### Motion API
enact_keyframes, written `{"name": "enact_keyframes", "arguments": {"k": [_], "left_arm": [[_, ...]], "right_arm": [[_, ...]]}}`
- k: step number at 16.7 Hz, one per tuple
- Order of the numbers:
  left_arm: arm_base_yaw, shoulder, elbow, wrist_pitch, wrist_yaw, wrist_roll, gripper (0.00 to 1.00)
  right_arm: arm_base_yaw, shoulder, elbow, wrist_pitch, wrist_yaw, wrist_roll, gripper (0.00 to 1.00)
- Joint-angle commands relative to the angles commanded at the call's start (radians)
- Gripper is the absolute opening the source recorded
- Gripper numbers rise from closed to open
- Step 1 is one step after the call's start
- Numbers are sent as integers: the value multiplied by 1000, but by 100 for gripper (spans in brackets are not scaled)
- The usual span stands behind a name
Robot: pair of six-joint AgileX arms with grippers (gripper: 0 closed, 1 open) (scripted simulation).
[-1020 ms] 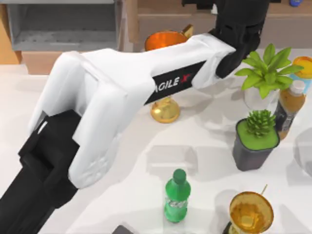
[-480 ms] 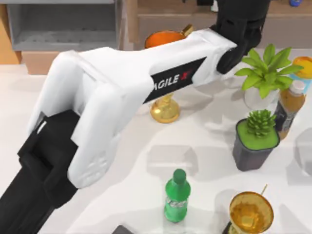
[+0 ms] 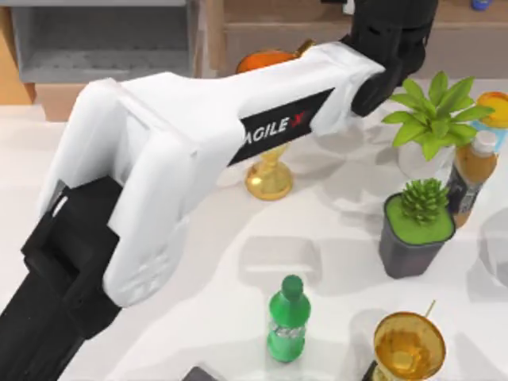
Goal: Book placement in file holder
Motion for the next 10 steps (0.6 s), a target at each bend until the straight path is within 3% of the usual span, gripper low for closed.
{"name": "enact_keyframes", "arguments": {"k": [4, 10], "left_arm": [[22, -141, -176, 0, 92, 144, 0], [75, -494, -649, 27, 282, 464, 0]], "right_arm": [[0, 0, 0, 0, 0, 0, 100], [0, 0, 0, 0, 0, 0, 100]]}}
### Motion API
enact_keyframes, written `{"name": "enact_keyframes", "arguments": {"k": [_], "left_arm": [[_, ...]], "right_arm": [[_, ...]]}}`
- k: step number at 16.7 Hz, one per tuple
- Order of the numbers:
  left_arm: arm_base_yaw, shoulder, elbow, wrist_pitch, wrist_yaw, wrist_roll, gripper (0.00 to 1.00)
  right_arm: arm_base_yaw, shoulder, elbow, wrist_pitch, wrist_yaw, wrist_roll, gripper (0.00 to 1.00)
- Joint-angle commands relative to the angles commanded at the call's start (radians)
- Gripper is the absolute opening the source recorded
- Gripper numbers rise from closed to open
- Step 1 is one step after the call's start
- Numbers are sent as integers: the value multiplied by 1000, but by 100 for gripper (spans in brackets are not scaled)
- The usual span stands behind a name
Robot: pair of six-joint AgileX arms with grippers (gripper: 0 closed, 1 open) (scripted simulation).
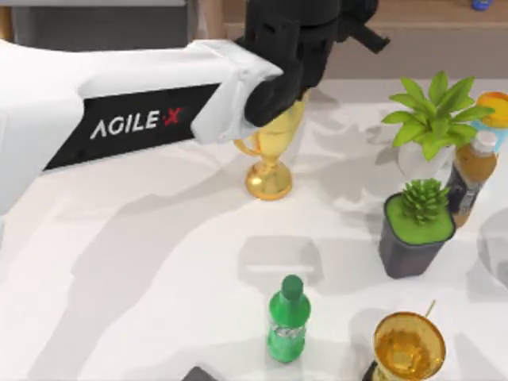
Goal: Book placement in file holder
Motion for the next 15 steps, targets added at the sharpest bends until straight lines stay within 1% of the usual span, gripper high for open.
{"name": "enact_keyframes", "arguments": {"k": [5, 7, 9, 12, 15], "left_arm": [[24, -352, -423, 88, 143, 259, 0], [59, -468, -574, 131, 182, 361, 0], [117, -553, -704, 174, 209, 465, 0], [227, -601, -857, 228, 234, 624, 0], [337, -556, -934, 271, 252, 777, 0]], "right_arm": [[0, 0, 0, 0, 0, 0, 100], [0, 0, 0, 0, 0, 0, 100], [0, 0, 0, 0, 0, 0, 100], [0, 0, 0, 0, 0, 0, 100], [0, 0, 0, 0, 0, 0, 100]]}}
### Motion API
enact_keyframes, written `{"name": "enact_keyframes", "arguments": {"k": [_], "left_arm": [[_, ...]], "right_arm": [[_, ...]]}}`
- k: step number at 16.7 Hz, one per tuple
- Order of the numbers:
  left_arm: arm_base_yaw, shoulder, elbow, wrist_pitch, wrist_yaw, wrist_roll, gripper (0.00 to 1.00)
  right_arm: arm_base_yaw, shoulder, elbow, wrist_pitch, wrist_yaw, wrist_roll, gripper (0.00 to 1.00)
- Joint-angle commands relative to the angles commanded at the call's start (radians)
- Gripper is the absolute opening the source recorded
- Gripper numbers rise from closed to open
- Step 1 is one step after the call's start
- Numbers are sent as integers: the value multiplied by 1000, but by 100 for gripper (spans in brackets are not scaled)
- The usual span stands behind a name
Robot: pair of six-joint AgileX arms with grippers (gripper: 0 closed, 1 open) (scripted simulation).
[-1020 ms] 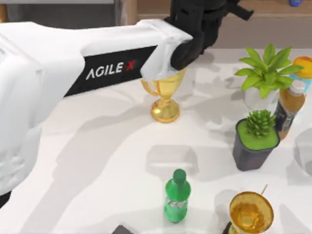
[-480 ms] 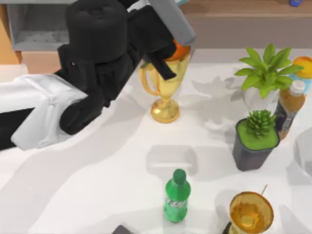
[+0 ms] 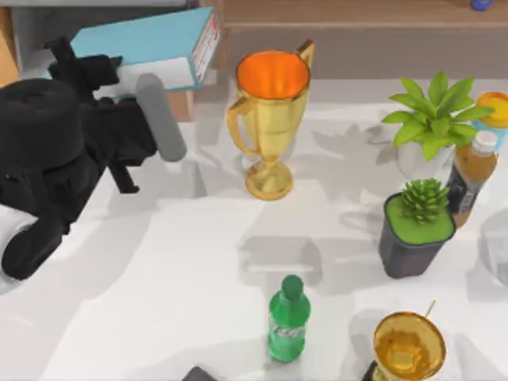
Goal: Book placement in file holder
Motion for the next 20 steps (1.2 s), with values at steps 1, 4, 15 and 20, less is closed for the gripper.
{"name": "enact_keyframes", "arguments": {"k": [1, 4, 15, 20], "left_arm": [[32, 33, -3, 15, 6, 47, 0], [114, 149, 42, 60, 23, 166, 0], [169, 289, 141, 97, 40, 250, 0], [181, 340, 208, 94, 48, 252, 0]], "right_arm": [[0, 0, 0, 0, 0, 0, 100], [0, 0, 0, 0, 0, 0, 100], [0, 0, 0, 0, 0, 0, 100], [0, 0, 0, 0, 0, 0, 100]]}}
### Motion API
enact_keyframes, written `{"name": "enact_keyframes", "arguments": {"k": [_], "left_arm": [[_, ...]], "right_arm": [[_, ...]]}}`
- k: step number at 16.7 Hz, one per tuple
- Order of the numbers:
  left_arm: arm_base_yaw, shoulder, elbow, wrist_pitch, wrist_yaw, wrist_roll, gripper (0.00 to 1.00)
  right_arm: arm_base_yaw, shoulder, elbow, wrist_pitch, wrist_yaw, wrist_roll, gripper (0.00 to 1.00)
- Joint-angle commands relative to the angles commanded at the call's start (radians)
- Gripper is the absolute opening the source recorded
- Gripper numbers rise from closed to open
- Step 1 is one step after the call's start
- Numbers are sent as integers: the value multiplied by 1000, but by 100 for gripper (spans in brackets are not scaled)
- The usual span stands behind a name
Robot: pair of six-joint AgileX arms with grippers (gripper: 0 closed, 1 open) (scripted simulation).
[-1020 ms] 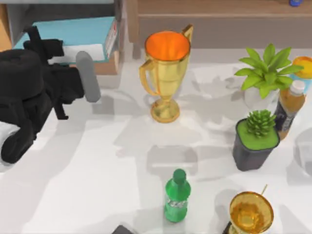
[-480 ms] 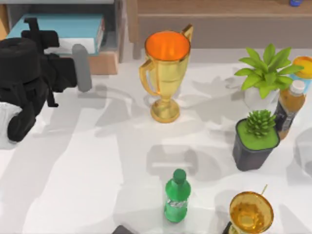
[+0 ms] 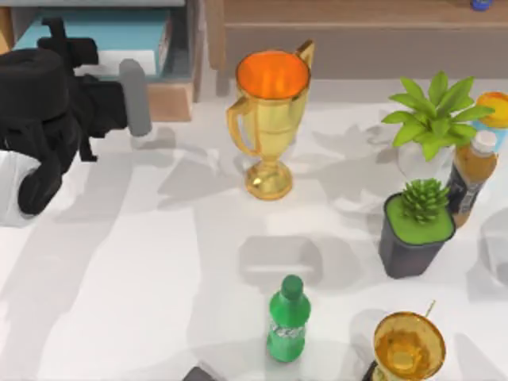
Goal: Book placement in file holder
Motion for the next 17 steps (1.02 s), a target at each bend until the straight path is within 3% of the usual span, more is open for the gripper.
{"name": "enact_keyframes", "arguments": {"k": [8, 17], "left_arm": [[7, 55, 53, -8, 10, 1, 0], [7, 55, 53, -8, 10, 1, 68]], "right_arm": [[0, 0, 0, 0, 0, 0, 100], [0, 0, 0, 0, 0, 0, 100]]}}
